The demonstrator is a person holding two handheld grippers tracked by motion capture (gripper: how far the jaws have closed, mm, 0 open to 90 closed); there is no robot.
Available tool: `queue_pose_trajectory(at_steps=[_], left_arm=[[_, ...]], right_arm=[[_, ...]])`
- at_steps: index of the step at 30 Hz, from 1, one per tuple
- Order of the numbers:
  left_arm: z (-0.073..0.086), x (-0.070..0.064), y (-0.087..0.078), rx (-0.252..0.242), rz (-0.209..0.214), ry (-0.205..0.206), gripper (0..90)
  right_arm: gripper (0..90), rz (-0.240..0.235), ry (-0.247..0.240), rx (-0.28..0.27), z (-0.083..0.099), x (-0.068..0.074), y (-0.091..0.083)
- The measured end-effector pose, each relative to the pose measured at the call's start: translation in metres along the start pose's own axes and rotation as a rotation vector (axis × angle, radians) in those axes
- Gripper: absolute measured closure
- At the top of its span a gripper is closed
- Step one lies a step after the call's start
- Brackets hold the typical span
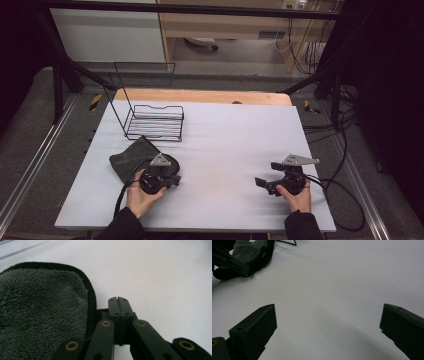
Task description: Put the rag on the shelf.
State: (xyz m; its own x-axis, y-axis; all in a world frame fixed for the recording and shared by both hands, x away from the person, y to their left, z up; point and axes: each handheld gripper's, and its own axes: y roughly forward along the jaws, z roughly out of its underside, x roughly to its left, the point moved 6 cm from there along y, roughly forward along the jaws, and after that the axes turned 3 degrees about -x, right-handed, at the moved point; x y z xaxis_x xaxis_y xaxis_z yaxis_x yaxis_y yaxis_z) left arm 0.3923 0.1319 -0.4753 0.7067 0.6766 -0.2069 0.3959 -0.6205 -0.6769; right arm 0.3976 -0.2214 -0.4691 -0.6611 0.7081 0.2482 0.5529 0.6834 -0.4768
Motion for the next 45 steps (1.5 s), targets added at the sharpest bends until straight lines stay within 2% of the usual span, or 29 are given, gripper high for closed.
queue_pose_trajectory(at_steps=[6,9,13,14,15,17,18,21,24,25,26,28,32,34,35,39,42,45], left_arm=[[-0.006,-0.004,-0.002,-0.007,0.025,0.003,90.0],[-0.012,-0.014,0.0,-0.019,0.053,-0.008,90.0],[-0.022,-0.028,0.008,-0.028,0.081,0.001,90.0],[-0.022,-0.028,0.008,-0.028,0.081,0.001,90.0],[-0.027,-0.038,0.014,-0.025,0.09,0.015,90.0],[-0.029,-0.042,0.017,-0.028,0.097,0.017,90.0],[-0.033,-0.051,0.023,-0.033,0.113,0.021,90.0],[-0.037,-0.064,0.031,-0.037,0.143,0.027,90.0],[-0.035,-0.079,0.038,-0.027,0.17,0.049,90.0],[-0.035,-0.079,0.038,-0.027,0.17,0.049,90.0],[-0.033,-0.088,0.04,-0.018,0.178,0.071,90.0],[-0.03,-0.091,0.043,-0.008,0.169,0.086,90.0],[-0.029,-0.086,0.043,-0.001,0.165,0.075,87.2],[-0.03,-0.084,0.039,-0.004,0.166,0.061,72.5],[-0.032,-0.08,0.028,-0.014,0.156,0.067,68.3],[-0.03,-0.066,0.002,-0.034,0.088,0.093,53.8],[-0.022,-0.054,-0.016,-0.049,0.04,0.08,47.7],[-0.007,-0.036,-0.031,-0.036,-0.036,0.074,40.5]], right_arm=[[1.6,-0.002,0.003,0.002,0.0,0.0,0.001],[1.6,-0.001,0.002,0.003,0.0,0.0,0.001],[1.6,-0.003,0.001,0.001,0.0,0.0,0.001],[1.6,-0.003,-0.001,0.001,0.0,0.0,0.0],[1.6,-0.002,0.0,-0.001,0.0,0.0,0.0],[1.6,-0.002,-0.002,-0.002,0.0,0.0,0.0],[1.6,-0.002,-0.003,-0.002,0.0,0.0,0.0],[1.6,-0.001,-0.002,-0.003,0.0,0.0,-0.001],[1.6,-0.001,-0.001,-0.004,-0.001,0.0,-0.001],[1.6,0.0,-0.001,-0.004,-0.001,0.0,-0.001],[1.7,0.0,-0.003,-0.005,-0.001,0.0,-0.001],[2.0,0.001,-0.005,-0.008,-0.001,0.0,-0.001],[4.4,0.001,-0.015,-0.003,-0.002,0.003,0.0],[5.7,-0.01,-0.02,-0.012,-0.005,0.007,0.001],[6.8,-0.014,-0.027,-0.018,-0.006,0.009,0.002],[13.6,-0.021,-0.057,-0.017,-0.011,0.019,0.009],[17.6,-0.03,-0.07,0.006,-0.014,0.03,0.02],[21.3,-0.041,-0.092,0.035,-0.018,0.042,0.035]])
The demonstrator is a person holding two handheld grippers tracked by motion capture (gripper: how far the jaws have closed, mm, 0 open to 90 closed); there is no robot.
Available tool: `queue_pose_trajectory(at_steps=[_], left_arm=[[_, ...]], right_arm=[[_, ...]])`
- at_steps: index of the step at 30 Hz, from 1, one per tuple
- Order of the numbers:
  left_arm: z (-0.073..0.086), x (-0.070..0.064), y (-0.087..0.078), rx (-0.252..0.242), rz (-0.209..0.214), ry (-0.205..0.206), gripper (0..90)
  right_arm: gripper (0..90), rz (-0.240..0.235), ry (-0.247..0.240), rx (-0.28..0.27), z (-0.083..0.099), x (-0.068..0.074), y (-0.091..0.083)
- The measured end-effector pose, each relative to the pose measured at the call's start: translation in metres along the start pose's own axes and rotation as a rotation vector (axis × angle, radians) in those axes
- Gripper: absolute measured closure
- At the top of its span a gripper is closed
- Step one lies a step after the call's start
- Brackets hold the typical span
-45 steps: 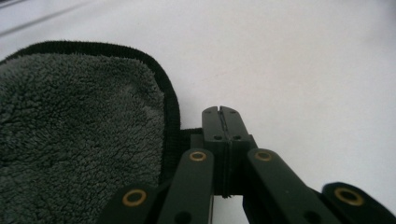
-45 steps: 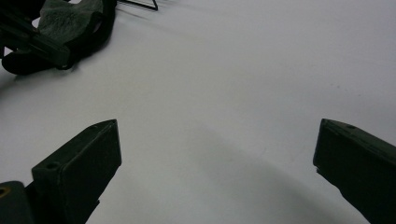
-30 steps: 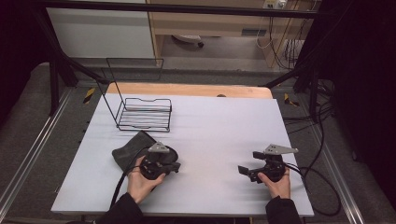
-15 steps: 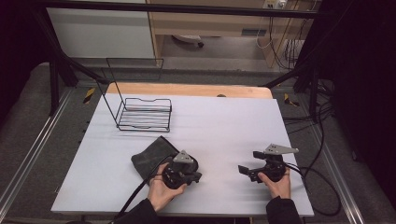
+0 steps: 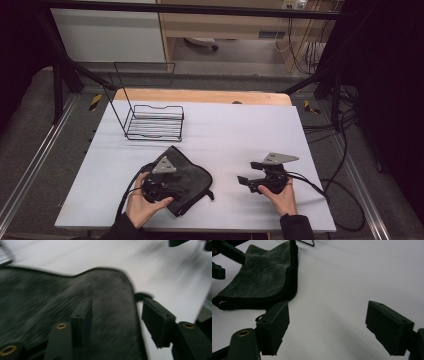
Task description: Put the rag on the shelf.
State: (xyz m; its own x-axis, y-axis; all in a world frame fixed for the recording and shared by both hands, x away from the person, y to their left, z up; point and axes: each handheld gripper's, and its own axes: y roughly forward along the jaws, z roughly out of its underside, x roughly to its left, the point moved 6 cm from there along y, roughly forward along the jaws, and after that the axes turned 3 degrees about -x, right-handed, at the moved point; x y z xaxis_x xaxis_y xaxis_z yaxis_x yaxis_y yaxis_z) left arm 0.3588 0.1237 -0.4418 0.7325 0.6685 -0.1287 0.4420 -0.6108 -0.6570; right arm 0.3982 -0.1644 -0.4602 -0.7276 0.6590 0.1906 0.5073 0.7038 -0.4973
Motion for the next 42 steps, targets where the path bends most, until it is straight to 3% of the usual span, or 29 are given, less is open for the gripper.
queue_pose_trajectory(at_steps=[3,6,7,8,9,10,11,12,13,16,20,27,33,37,42], left_arm=[[0.011,0.024,-0.013,0.001,-0.071,-0.038,32.2],[0.018,0.048,-0.028,-0.022,-0.14,-0.08,30.2],[0.02,0.058,-0.034,-0.033,-0.165,-0.101,30.4],[0.02,0.058,-0.034,-0.033,-0.165,-0.101,30.4],[0.023,0.073,-0.041,-0.049,-0.209,-0.135,31.2],[0.023,0.073,-0.041,-0.049,-0.209,-0.135,33.0],[0.026,0.088,-0.043,-0.045,-0.237,-0.173,34.9],[0.026,0.088,-0.043,-0.045,-0.237,-0.173,36.4],[0.03,0.098,-0.04,-0.035,-0.239,-0.209,39.5],[0.035,0.104,-0.034,-0.017,-0.234,-0.229,49.3],[0.043,0.105,-0.025,0.016,-0.231,-0.222,60.5],[0.054,0.111,-0.019,0.028,-0.193,-0.258,68.1],[0.054,0.111,-0.021,0.043,-0.179,-0.281,78.6],[0.051,0.111,-0.02,0.054,-0.177,-0.284,82.0],[0.046,0.114,-0.021,0.048,-0.176,-0.266,83.3]], right_arm=[[25.2,-0.032,-0.036,0.035,-0.007,0.016,0.021],[27.7,-0.07,-0.051,0.057,-0.013,0.031,0.038],[29.3,-0.076,-0.06,0.065,-0.014,0.035,0.045],[30.0,-0.086,-0.069,0.076,-0.016,0.04,0.053],[31.5,-0.092,-0.077,0.085,-0.017,0.044,0.059],[33.5,-0.093,-0.085,0.096,-0.019,0.047,0.065],[34.7,-0.094,-0.089,0.104,-0.02,0.049,0.072],[36.4,-0.097,-0.094,0.112,-0.021,0.051,0.077],[38.6,-0.101,-0.094,0.121,-0.021,0.052,0.083],[42.7,-0.09,-0.106,0.169,-0.017,0.052,0.096],[47.9,-0.109,-0.082,0.199,-0.013,0.051,0.102],[52.1,-0.136,-0.076,0.218,-0.011,0.051,0.105],[67.5,-0.17,-0.053,0.224,-0.01,0.055,0.105],[76.0,-0.18,-0.018,0.232,-0.009,0.056,0.106],[79.7,-0.165,-0.022,0.211,-0.01,0.057,0.103]])
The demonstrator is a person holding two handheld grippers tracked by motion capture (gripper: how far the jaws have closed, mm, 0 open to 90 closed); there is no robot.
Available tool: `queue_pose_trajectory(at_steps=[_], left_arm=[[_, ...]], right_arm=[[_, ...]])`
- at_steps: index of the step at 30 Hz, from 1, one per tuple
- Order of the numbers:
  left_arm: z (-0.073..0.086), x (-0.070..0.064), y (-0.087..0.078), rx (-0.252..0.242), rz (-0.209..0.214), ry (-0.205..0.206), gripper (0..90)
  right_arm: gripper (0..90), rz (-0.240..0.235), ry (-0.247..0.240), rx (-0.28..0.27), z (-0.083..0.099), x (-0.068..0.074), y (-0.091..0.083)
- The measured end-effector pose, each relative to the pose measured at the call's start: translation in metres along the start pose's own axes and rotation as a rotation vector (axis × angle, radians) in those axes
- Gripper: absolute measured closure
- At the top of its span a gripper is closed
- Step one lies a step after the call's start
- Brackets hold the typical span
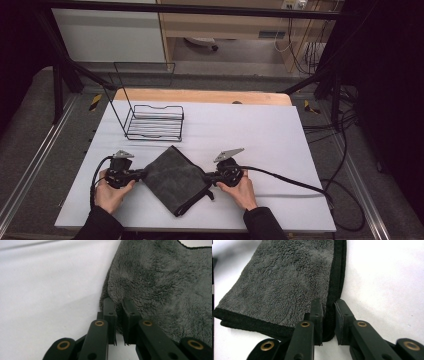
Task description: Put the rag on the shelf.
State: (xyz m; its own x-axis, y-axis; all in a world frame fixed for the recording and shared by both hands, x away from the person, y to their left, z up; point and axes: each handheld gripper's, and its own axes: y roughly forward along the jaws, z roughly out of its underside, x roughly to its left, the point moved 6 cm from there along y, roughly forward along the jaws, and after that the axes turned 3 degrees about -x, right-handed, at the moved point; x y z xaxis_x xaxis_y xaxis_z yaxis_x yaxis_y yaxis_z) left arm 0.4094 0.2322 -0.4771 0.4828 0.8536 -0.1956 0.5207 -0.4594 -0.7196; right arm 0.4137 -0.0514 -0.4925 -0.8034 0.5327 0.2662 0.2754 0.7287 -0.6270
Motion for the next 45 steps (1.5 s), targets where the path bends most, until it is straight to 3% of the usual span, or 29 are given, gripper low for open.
queue_pose_trajectory(at_steps=[6,10,15,18,20,22,27,31,32,34,36,39,41,45], left_arm=[[-0.015,0.006,0.008,-0.001,-0.007,0.0,83.7],[-0.022,0.009,0.011,-0.016,-0.011,-0.004,83.6],[-0.03,0.012,0.02,-0.022,-0.014,-0.015,82.9],[-0.029,0.011,0.015,-0.046,-0.016,-0.03,76.6],[-0.027,0.01,-0.001,-0.097,-0.062,-0.018,67.1],[-0.022,0.004,-0.013,-0.114,-0.054,-0.014,54.7],[-0.005,-0.023,-0.031,-0.12,-0.024,0.024,40.9],[0.009,-0.048,-0.029,-0.096,0.028,0.043,31.6],[0.009,-0.048,-0.029,-0.096,0.028,0.043,30.3],[0.016,-0.064,-0.024,-0.059,0.037,0.058,27.1],[0.017,-0.07,-0.022,-0.05,0.035,0.067,27.5],[0.026,-0.09,-0.014,0.013,0.042,0.1,30.8],[0.03,-0.096,-0.012,0.031,0.032,0.108,32.4],[0.037,-0.103,-0.011,0.046,0.03,0.103,44.4]], right_arm=[[79.8,0.031,0.034,-0.033,0.005,0.01,-0.003],[79.7,0.027,0.06,-0.049,0.007,0.018,-0.003],[79.1,0.055,0.05,-0.056,0.008,0.026,-0.001],[75.7,0.07,0.042,-0.056,0.008,0.023,-0.001],[71.7,0.083,0.031,-0.061,0.007,0.022,-0.002],[65.2,0.103,0.016,-0.078,0.005,0.02,-0.005],[44.3,0.146,-0.019,-0.152,-0.005,0.014,-0.018],[30.8,0.16,-0.031,-0.174,-0.005,0.01,-0.027],[28.7,0.157,-0.029,-0.175,-0.004,0.01,-0.029],[27.8,0.15,-0.025,-0.177,-0.001,0.009,-0.031],[27.1,0.153,-0.031,-0.169,0.002,0.008,-0.033],[29.0,0.16,-0.044,-0.16,0.004,0.009,-0.035],[32.3,0.146,-0.043,-0.169,0.004,0.011,-0.035],[39.0,0.129,-0.043,-0.178,0.003,0.014,-0.034]])
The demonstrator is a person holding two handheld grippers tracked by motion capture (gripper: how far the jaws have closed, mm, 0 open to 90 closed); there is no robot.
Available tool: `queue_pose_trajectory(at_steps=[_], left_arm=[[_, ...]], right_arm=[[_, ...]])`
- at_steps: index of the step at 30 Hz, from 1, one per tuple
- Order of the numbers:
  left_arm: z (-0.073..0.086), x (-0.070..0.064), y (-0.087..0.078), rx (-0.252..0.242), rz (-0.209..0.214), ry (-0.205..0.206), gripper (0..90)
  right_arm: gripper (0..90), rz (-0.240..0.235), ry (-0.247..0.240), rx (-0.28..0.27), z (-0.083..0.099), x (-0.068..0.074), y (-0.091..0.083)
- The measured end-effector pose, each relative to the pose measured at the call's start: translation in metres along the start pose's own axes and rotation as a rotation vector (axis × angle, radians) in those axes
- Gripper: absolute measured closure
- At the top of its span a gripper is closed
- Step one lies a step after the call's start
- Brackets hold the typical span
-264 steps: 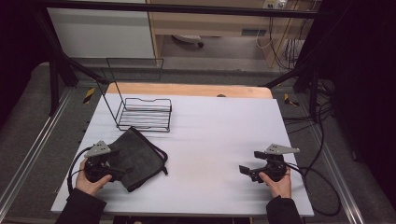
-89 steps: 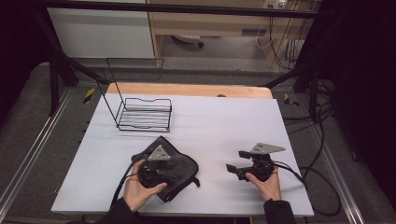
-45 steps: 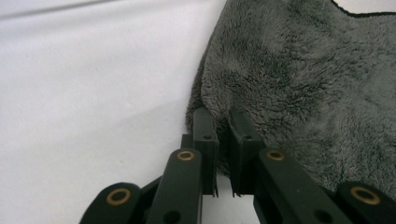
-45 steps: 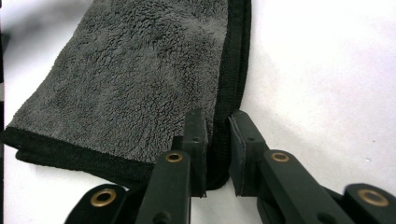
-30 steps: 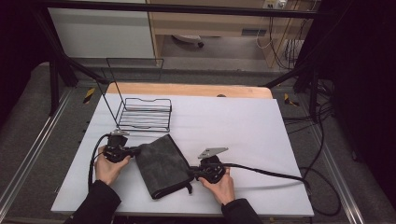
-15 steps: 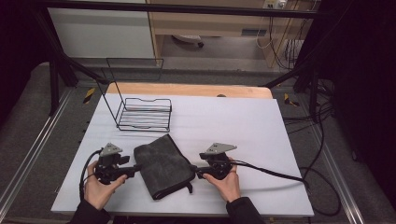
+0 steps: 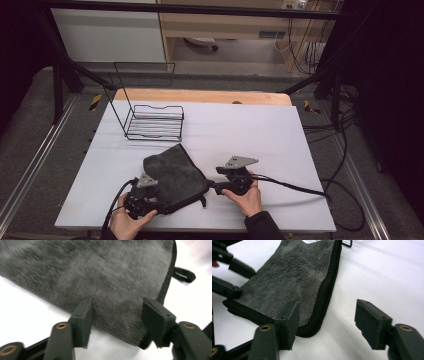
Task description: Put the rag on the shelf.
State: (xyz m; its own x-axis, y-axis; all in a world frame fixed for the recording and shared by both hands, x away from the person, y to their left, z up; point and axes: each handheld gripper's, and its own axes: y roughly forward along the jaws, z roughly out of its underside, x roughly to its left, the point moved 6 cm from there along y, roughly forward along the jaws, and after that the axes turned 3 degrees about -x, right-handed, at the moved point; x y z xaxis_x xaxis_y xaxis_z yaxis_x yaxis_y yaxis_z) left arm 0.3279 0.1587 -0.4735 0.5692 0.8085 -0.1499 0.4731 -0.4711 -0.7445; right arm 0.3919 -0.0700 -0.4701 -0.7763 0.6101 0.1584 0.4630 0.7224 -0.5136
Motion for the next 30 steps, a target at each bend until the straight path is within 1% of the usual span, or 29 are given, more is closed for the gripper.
queue_pose_trajectory(at_steps=[1,2,4,5,7,9,11,13,14,15,17,19,20,21,22,24,25,26,27,28,30], left_arm=[[0.002,-0.001,0.0,0.007,-0.006,0.007,46.1],[0.003,-0.001,0.001,0.011,-0.004,0.0,47.0],[0.006,-0.001,0.004,0.005,0.018,-0.03,48.6],[0.006,-0.001,0.004,0.005,0.018,-0.03,48.9],[0.008,0.0,0.004,-0.005,0.029,-0.046,49.3],[0.008,0.001,0.006,-0.013,0.041,-0.067,51.1],[0.007,0.001,0.007,-0.018,0.038,-0.078,53.4],[0.007,0.0,0.008,-0.019,0.025,-0.069,56.5],[0.007,0.0,0.008,-0.019,0.025,-0.069,58.9],[0.006,0.002,0.009,-0.018,0.024,-0.074,62.3],[0.006,0.001,0.01,-0.017,0.019,-0.066,66.7],[0.006,0.0,0.01,-0.016,0.015,-0.061,70.3],[0.005,-0.001,0.011,-0.014,0.007,-0.046,72.3],[0.005,-0.001,0.011,-0.014,0.007,-0.046,74.2],[0.005,-0.001,0.012,-0.01,0.01,-0.028,76.2],[0.004,0.0,0.012,0.0,0.022,-0.009,79.5],[0.003,0.0,0.011,0.004,0.031,-0.004,80.8],[0.003,0.0,0.011,0.004,0.031,-0.004,81.7],[0.003,0.002,0.011,0.013,0.042,0.003,81.7],[0.002,0.003,0.01,0.014,0.051,0.007,83.0],[0.001,0.005,0.008,0.022,0.073,0.016,83.5]], right_arm=[[40.0,0.0,0.001,0.001,0.0,0.0,0.001],[40.9,-0.003,0.0,0.002,0.001,0.0,0.001],[41.8,-0.008,0.009,0.003,0.001,0.001,0.003],[42.3,-0.012,0.005,0.005,0.002,0.001,0.004],[43.7,-0.016,0.016,0.006,0.002,0.002,0.006],[45.1,-0.015,0.013,0.018,0.004,0.002,0.011],[46.2,-0.012,0.001,0.04,0.006,0.003,0.017],[48.8,-0.01,0.0,0.06,0.007,0.005,0.024],[51.0,-0.006,0.002,0.067,0.008,0.006,0.026],[53.6,-0.011,0.004,0.063,0.009,0.006,0.028],[57.3,-0.014,0.025,0.082,0.011,0.006,0.03],[61.6,-0.029,0.033,0.087,0.014,0.007,0.033],[64.1,-0.034,0.036,0.087,0.014,0.007,0.034],[66.1,-0.041,0.048,0.093,0.014,0.008,0.034],[69.1,-0.05,0.061,0.099,0.014,0.008,0.034],[73.9,-0.061,0.082,0.102,0.015,0.011,0.034],[75.2,-0.066,0.081,0.104,0.015,0.012,0.034],[77.1,-0.065,0.082,0.111,0.014,0.012,0.033],[77.1,-0.065,0.082,0.111,0.014,0.012,0.033],[78.6,-0.057,0.068,0.118,0.013,0.014,0.033],[78.9,-0.061,0.077,0.12,0.011,0.016,0.031]])
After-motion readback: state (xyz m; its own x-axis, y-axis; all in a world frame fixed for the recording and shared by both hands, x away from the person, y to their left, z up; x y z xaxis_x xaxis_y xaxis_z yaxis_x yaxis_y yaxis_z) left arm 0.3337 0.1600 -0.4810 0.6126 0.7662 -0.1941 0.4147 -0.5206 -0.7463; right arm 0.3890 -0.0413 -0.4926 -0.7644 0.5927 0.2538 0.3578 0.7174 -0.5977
